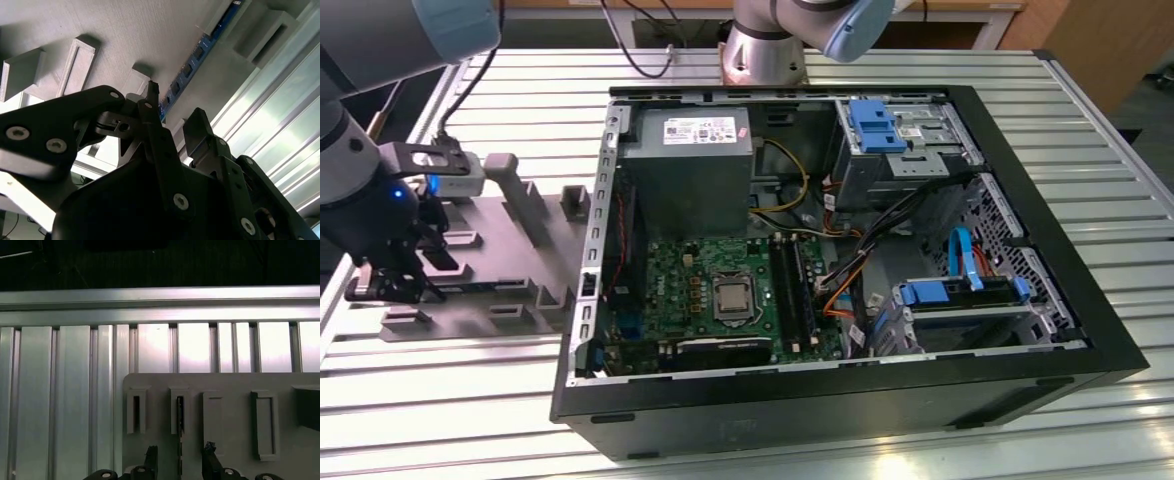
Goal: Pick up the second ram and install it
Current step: 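Pick up the second ram and move it above second insertion slot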
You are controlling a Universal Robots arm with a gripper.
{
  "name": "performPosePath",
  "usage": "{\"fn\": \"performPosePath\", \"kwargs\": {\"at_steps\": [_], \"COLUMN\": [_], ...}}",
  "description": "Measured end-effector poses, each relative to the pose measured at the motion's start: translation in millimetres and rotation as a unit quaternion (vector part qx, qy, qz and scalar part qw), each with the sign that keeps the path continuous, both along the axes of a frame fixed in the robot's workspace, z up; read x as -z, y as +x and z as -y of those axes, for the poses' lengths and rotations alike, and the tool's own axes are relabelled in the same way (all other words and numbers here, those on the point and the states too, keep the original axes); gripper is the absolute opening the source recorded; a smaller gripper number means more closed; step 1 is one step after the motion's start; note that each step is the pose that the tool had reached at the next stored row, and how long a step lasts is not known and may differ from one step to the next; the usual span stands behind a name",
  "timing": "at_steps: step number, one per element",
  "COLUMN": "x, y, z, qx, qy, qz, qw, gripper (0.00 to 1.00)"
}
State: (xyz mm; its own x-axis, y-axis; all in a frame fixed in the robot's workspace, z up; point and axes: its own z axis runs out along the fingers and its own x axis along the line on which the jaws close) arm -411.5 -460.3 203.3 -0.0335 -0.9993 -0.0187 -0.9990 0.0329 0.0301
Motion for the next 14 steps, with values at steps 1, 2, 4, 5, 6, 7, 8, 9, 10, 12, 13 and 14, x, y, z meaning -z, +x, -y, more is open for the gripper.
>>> {"fn": "performPosePath", "kwargs": {"at_steps": [1,2,4,5,6,7,8,9,10,12,13,14], "x": [0.8,1.5,3.3,4.2,5.1,6.0,6.7,7.3,7.9,8.6,8.7,8.8], "y": [0.0,0.0,0.0,0.0,0.0,0.0,0.0,0.0,0.0,0.2,0.5,1.4], "z": [0.0,0.0,-0.1,0.0,0.0,0.0,0.0,0.0,0.0,0.0,-0.1,0.0], "qx": [0.000,0.000,0.000,0.000,0.000,0.000,0.000,0.000,0.000,0.000,0.000,0.000], "qy": [0.0002,0.0004,0.0006,0.0006,0.0007,0.0007,0.0007,0.0007,0.0007,0.0007,0.0007,0.0007], "qz": [0.0000,0.0000,0.0001,0.0001,0.0000,0.0000,0.0000,0.0000,0.0000,0.0000,0.0000,0.0000], "qw": [1.0000,1.0000,1.0000,1.0000,1.0000,1.0000,1.0000,1.0000,1.0000,1.0000,1.0000,1.0000], "gripper": [0.47,0.47,0.47,0.47,0.47,0.47,0.47,0.47,0.46,0.46,0.39,0.39]}}
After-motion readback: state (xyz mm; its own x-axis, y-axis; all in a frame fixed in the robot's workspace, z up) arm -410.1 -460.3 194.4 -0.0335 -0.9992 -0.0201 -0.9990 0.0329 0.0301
